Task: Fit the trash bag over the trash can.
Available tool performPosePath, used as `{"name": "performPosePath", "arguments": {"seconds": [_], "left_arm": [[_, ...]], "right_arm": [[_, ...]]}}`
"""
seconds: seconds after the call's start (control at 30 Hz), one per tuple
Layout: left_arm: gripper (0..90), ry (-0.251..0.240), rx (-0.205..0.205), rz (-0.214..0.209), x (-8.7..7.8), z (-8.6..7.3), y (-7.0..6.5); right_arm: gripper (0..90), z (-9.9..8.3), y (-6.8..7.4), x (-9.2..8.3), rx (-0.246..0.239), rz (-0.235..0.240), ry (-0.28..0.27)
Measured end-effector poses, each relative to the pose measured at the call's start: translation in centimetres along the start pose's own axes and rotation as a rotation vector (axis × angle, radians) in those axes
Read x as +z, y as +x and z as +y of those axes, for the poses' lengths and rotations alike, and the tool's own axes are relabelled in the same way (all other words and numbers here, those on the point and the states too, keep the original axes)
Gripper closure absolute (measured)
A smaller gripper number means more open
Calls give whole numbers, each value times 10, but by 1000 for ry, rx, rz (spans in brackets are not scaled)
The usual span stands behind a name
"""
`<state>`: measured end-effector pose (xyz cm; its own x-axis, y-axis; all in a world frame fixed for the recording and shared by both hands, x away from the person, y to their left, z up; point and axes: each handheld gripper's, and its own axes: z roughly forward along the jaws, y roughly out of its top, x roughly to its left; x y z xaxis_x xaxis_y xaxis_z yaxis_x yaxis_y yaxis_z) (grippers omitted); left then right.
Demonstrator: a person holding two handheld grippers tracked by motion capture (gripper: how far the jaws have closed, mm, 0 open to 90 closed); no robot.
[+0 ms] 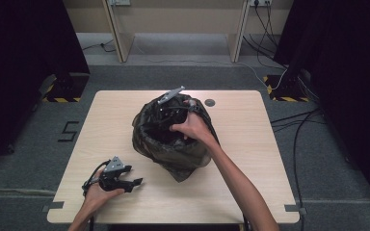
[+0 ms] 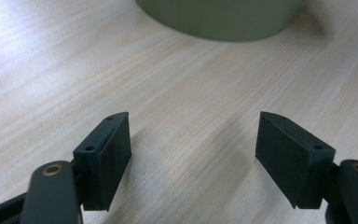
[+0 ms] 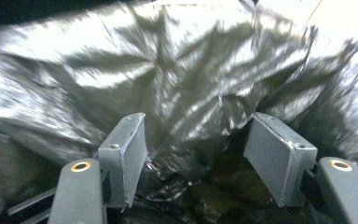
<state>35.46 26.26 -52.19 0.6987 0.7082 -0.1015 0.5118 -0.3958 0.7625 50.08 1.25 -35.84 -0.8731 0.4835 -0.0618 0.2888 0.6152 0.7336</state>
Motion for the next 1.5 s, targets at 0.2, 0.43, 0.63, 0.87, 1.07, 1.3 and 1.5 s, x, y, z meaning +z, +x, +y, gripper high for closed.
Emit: {"name": "performPosePath", "arguments": {"seconds": [0.2, 0.43, 0.63, 0.87, 1.07, 1.3, 1.5], "left_arm": [[244, 5, 32, 11, 0, -1, -1], [217, 24, 78, 35, 2, 0, -6], [167, 29, 89, 24, 4, 0, -7], [163, 32, 91, 24, 4, 0, -7], [161, 34, 93, 23, 4, 0, -7], [161, 30, 92, 23, 4, 0, -7], [161, 32, 93, 22, 4, 0, -7]], "right_arm": [[373, 7, 5, -15, -4, -5, -57], [372, 16, 6, -43, 24, -14, -161], [371, 13, 2, -73, 59, -41, -219], [370, -1, -12, -101, 88, -92, -245], [368, -25, -22, -117, 97, -156, -236], [356, -71, -30, -142, 145, -194, -270], [346, -108, -34, -156, 193, -220, -290]]}}
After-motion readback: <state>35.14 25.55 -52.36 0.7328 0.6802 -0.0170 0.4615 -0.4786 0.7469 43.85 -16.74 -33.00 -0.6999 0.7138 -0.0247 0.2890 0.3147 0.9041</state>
